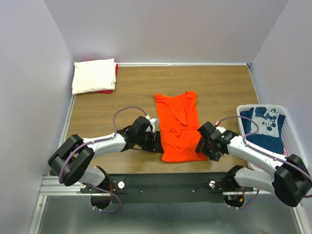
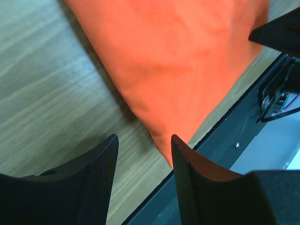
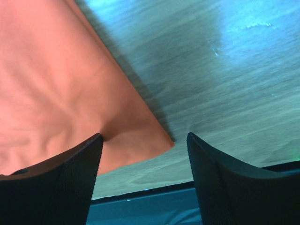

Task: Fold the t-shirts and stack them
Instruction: Fold the tshirt

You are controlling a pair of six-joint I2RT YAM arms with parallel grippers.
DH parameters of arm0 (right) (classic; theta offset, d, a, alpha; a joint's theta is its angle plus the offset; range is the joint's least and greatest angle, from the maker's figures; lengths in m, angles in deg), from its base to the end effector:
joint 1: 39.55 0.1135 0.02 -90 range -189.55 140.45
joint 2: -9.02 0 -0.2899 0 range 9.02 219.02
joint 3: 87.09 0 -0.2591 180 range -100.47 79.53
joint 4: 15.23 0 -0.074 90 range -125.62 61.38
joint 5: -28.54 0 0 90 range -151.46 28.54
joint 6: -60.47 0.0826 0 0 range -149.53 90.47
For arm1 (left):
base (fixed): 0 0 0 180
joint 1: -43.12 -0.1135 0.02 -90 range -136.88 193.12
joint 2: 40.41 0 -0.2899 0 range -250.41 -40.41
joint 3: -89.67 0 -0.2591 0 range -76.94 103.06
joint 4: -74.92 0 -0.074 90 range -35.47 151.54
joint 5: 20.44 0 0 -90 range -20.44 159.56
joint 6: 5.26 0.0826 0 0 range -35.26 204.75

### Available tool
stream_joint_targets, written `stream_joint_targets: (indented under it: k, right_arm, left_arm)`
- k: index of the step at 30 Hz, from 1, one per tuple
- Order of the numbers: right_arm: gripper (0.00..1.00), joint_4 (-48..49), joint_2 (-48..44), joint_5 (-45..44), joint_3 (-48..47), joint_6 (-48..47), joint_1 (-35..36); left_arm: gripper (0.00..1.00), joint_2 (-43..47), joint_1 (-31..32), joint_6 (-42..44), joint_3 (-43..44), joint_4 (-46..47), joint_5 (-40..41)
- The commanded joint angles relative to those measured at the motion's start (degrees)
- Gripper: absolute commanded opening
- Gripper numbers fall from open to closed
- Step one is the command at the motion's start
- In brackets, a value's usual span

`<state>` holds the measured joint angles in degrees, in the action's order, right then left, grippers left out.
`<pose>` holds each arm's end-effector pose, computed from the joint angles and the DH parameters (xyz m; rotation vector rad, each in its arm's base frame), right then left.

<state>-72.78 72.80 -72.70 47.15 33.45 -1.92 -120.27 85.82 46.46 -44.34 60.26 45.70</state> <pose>0.1500 0.0953 0.1433 0.6552 2.7526 0.0978 0.1854 -0.2166 0.1424 0.3136 2.6366 -1.0759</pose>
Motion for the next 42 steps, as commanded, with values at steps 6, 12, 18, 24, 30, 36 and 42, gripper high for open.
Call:
stream_joint_targets:
  k: [6, 12, 18, 24, 30, 36, 42]
  right_arm:
    - [0.68, -2.42, -1.21, -0.53, 2.15, 1.44, -0.45]
    - [0.63, -1.63, -0.51, -0.36, 2.50, 0.92, -0.45]
    - [0.59, 0.65, 0.54, -0.18, 2.59, 0.39, -0.45]
    - [0.54, 2.41, 1.51, 0.79, 3.20, -0.23, -0.45]
    - [0.53, 2.50, 0.72, 1.93, 3.64, -0.84, -0.36]
    - [0.42, 4.08, 1.51, 4.56, 3.82, -2.68, -0.45]
    - [0.30, 7.60, 2.48, 9.65, 3.73, -5.84, -0.36]
  left_arm:
    - [0.57, 1.54, 3.35, -2.41, -1.31, 0.93, -2.42]
    - [0.55, 2.69, 5.55, -4.34, -2.63, 1.01, -2.60]
    - [0.51, 1.90, 7.05, -5.75, -2.89, 0.93, -1.98]
    - [0.46, -0.04, 8.02, -7.16, -2.72, 3.47, -0.85]
    - [0.40, -1.71, 8.98, -8.47, -2.71, 4.70, -0.67]
    - [0.32, -3.64, 9.51, -8.65, -2.37, 4.79, -0.23]
    - [0.06, -3.03, 9.25, -7.77, -0.26, 0.93, 3.81]
